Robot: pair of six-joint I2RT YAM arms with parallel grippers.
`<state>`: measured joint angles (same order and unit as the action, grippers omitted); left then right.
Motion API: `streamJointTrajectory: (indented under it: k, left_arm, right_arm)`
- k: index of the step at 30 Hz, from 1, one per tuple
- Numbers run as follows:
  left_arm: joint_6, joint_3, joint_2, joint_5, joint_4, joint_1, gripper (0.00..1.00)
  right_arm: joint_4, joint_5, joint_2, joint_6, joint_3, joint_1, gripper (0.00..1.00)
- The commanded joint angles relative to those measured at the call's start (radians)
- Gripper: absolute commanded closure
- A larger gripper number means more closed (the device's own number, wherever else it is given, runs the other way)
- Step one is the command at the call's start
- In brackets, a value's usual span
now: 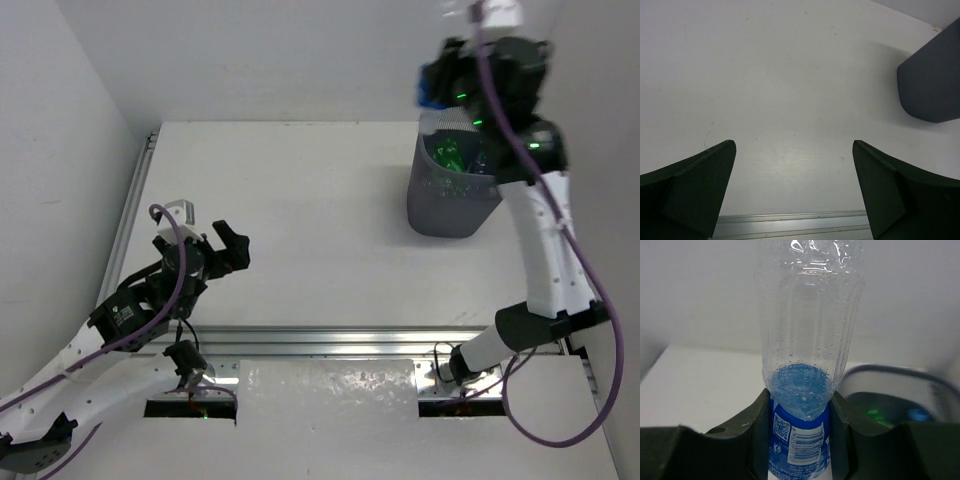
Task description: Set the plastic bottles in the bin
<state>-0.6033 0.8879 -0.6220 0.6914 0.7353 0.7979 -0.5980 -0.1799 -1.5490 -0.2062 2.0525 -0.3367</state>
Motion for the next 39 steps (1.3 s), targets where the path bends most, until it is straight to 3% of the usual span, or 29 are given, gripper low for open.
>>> streamJointTrajectory:
  k: [1, 4, 5, 6, 8, 9, 15, 18, 19, 23, 25, 27, 31, 35, 39]
  left_arm:
    - [0.036, -0.004, 0.002, -0.044, -0.06, -0.008, 0.0]
    - [0.056, -0.009, 0.001, -0.075, -0.08, -0.008, 0.0]
    - [0.068, -0.009, -0.002, -0.084, -0.085, -0.008, 0.0]
    - [0.079, -0.01, -0.005, -0.096, -0.091, -0.008, 0.0]
    - [0.077, -0.003, -0.031, -0.102, -0.08, -0.008, 0.0]
    - [0.068, 0.015, -0.047, -0.089, -0.05, -0.008, 0.0]
    - [0.028, 0.109, -0.188, -0.016, -0.027, -0.019, 0.0]
    - [0.001, 0.195, -0.28, 0.038, 0.004, -0.057, 0.0]
    - [-0.001, 0.227, -0.285, 0.051, 0.003, -0.065, 0.0]
    - [0.022, 0.302, -0.28, 0.16, 0.031, -0.103, 0.0]
    - [0.069, 0.307, -0.251, 0.244, 0.035, -0.104, 0.0]
    - [0.103, 0.269, -0.178, 0.311, 0.0, -0.103, 0.0]
    - [0.192, 0.131, -0.021, 0.301, -0.083, -0.103, 0.0]
    - [0.224, 0.043, 0.14, 0.251, -0.125, -0.103, 0.0]
    - [0.267, -0.055, 0.215, 0.224, -0.163, -0.104, 0.0]
  right_arm:
    - [-0.217, 0.077, -0.077, 0.027, 0.029, 0.206, 0.8]
    - [-0.206, 0.099, -0.109, 0.037, 0.006, 0.281, 0.77]
    - [-0.194, 0.103, -0.118, 0.018, -0.012, 0.318, 0.69]
    - [-0.189, 0.12, -0.129, 0.005, -0.018, 0.332, 0.57]
    - [-0.207, 0.096, -0.161, -0.028, -0.012, 0.361, 0.07]
    - [-0.213, 0.085, -0.164, -0.025, 0.007, 0.364, 0.01]
    - [-0.226, 0.025, -0.005, -0.038, 0.022, 0.361, 0.01]
    - [-0.195, 0.068, 0.208, -0.033, -0.196, 0.363, 0.01]
    - [-0.162, 0.112, 0.275, -0.029, -0.362, 0.361, 0.01]
    - [-0.077, 0.251, 0.701, -0.012, -0.762, 0.361, 0.01]
    - [-0.068, 0.272, 0.823, -0.028, -0.936, 0.357, 0.01]
    - [-0.103, 0.28, 0.964, -0.039, -1.001, 0.357, 0.01]
    - [-0.21, 0.298, 1.124, -0.058, -1.175, 0.357, 0.01]
    - [-0.212, 0.353, 1.236, -0.087, -1.227, 0.355, 0.01]
    - [-0.224, 0.39, 1.233, -0.078, -1.218, 0.35, 0.01]
